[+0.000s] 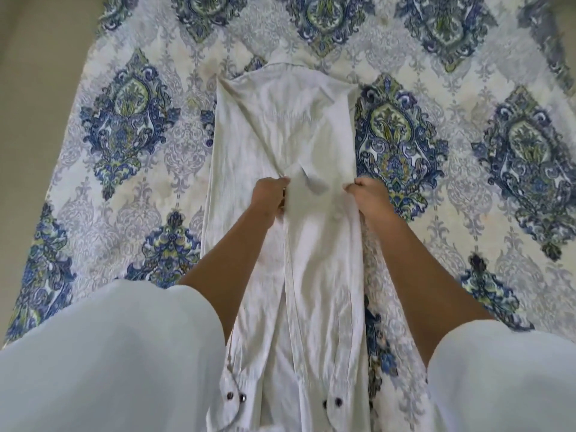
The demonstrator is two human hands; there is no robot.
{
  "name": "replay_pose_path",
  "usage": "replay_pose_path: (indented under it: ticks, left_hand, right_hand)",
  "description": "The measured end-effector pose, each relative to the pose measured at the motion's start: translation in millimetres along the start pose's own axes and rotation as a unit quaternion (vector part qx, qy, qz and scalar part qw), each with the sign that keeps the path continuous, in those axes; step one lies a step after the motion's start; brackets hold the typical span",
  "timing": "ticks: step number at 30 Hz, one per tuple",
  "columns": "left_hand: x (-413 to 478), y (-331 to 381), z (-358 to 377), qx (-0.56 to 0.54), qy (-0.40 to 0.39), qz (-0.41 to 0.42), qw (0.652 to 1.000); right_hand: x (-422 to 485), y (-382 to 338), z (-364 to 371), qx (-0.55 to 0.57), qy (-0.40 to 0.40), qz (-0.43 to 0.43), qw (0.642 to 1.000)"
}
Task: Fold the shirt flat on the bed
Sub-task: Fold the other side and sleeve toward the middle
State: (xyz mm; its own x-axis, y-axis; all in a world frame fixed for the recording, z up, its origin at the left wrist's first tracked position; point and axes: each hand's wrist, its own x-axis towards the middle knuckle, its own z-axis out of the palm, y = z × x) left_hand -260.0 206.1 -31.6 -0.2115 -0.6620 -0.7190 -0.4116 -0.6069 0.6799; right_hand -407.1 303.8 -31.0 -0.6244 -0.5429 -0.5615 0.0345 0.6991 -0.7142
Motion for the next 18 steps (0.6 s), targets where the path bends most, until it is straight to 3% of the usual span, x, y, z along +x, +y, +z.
replay_pose_path:
  ticks: [11,18]
  left_hand:
    - [59.4,21.0,2.5,0.013,0.057,-0.04,0.998]
    - [68.1,10.2,2.3,0.041,0.097,-0.027,0.994]
  right_hand:
    - [102.6,-82.2,5.4,0.066,0.014,-0.012,0.998]
    - [138.5,-94.8,-2.3,0.065,0.099,0.015,0.993]
